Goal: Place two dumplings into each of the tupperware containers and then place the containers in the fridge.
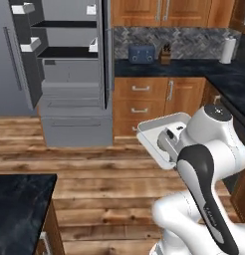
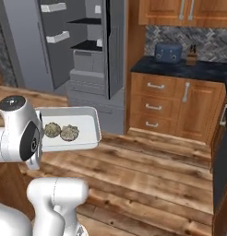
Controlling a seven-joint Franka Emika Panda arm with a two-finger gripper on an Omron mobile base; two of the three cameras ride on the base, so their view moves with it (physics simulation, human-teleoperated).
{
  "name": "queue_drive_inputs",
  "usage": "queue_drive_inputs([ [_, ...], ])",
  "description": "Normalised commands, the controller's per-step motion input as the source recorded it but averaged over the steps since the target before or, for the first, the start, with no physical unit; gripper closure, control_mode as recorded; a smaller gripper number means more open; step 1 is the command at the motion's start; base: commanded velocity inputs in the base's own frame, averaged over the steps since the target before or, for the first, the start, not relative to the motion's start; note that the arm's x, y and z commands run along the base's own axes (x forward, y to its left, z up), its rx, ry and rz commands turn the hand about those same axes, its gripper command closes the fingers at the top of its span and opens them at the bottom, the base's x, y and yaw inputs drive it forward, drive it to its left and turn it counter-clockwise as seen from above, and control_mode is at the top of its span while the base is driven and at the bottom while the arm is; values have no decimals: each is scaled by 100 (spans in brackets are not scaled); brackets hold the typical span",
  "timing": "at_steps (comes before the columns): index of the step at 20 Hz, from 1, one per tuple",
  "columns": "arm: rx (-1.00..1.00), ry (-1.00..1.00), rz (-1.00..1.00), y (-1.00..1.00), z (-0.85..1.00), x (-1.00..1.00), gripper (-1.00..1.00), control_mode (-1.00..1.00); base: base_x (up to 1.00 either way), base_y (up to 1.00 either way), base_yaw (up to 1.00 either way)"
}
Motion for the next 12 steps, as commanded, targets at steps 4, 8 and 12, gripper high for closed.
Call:
queue_drive_inputs([
  [4,0,0,0,0,0,0,100,100,100,13,0],
  [8,0,0,0,0,0,0,100,100,100,25,0],
  [12,0,0,0,0,0,0,100,100,100,29,7],
])
